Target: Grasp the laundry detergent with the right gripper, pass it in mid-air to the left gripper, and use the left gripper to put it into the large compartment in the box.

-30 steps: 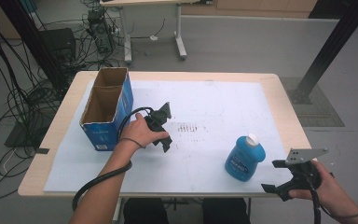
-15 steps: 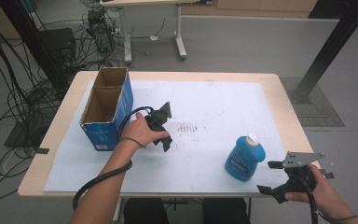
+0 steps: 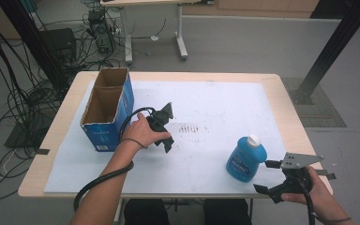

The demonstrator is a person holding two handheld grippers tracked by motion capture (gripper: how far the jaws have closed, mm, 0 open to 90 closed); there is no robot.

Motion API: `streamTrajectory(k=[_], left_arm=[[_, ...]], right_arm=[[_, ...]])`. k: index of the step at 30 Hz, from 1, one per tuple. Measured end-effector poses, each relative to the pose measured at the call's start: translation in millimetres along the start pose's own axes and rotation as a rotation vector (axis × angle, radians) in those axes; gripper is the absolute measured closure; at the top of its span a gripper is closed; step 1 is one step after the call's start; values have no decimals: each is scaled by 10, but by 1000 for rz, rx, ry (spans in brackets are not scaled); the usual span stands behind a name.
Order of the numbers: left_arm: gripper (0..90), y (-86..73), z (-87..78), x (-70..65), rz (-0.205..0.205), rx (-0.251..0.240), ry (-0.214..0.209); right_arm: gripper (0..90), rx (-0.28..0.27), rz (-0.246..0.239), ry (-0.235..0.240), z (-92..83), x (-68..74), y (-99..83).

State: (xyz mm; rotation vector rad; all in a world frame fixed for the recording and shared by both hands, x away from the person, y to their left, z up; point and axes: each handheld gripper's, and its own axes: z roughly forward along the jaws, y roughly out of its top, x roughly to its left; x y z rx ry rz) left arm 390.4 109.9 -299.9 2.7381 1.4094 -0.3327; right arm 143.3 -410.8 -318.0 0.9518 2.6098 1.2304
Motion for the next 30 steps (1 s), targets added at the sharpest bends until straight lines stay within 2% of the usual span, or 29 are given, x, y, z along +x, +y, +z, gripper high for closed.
streamTrajectory(k=[22,30], left_arm=[[73,3,-10,3,-4,1,6],[73,13,1,1,-7,2,3]], right_arm=[[25,-99,17,14,198,4,-166],[22,-113,33,0,239,-6,-192]])
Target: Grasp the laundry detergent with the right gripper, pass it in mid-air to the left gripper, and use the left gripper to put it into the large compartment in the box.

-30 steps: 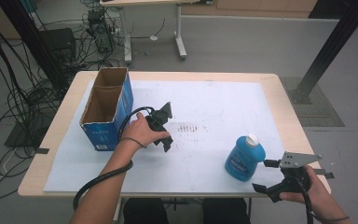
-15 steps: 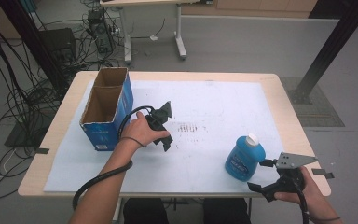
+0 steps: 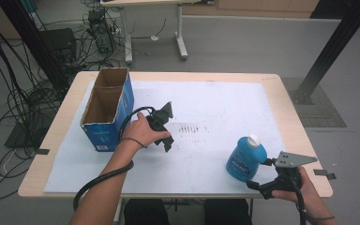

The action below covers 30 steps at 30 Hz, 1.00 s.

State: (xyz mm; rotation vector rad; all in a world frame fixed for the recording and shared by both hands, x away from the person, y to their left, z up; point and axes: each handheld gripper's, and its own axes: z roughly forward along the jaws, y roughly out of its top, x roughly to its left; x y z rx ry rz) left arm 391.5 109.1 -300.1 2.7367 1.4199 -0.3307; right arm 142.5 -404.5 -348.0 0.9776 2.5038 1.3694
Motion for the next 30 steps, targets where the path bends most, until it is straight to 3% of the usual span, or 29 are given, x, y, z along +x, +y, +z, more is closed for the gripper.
streamTrajectory(k=[30], left_arm=[[75,12,-13,-17,4,0,7]], right_arm=[[22,-19,0,-15,-20,-9,-13]])
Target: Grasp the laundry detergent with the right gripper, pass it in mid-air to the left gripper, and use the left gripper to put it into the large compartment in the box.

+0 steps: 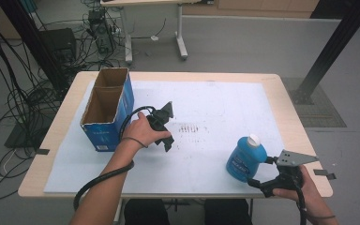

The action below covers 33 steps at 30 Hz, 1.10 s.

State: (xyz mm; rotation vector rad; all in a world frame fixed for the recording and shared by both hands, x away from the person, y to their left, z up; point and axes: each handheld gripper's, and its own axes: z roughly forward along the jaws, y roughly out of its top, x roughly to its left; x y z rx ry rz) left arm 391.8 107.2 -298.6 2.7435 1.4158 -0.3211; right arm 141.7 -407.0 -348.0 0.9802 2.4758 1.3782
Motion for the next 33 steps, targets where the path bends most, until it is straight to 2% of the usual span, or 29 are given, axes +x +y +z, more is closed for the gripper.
streamTrajectory(k=[33], left_arm=[[75,-14,-56,-10,-6,-6,5]], right_arm=[[22,-2,-2,0,-14,13,-10]])
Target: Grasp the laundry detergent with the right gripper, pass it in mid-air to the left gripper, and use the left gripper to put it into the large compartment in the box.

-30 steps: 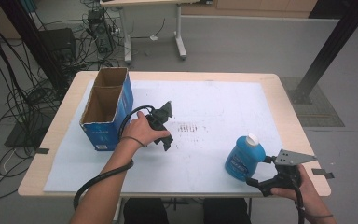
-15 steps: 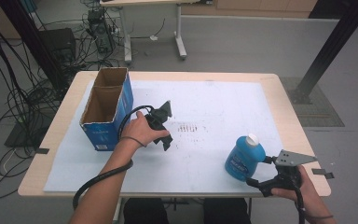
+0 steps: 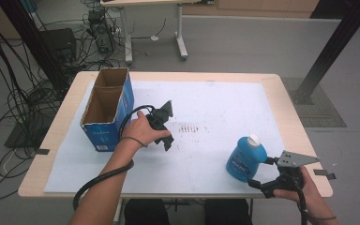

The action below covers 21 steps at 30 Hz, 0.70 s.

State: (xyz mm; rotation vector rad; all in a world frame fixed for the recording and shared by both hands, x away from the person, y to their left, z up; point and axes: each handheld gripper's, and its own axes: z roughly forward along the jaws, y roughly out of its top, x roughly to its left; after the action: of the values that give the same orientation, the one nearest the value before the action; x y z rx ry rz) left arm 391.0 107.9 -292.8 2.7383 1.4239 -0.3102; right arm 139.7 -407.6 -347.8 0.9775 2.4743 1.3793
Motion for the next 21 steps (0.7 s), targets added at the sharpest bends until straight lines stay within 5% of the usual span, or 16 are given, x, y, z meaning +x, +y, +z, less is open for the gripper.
streamTrajectory(k=[21], left_arm=[[75,19,20,-8,0,6,1]], right_arm=[[22,-2,0,3,28,1,1]])
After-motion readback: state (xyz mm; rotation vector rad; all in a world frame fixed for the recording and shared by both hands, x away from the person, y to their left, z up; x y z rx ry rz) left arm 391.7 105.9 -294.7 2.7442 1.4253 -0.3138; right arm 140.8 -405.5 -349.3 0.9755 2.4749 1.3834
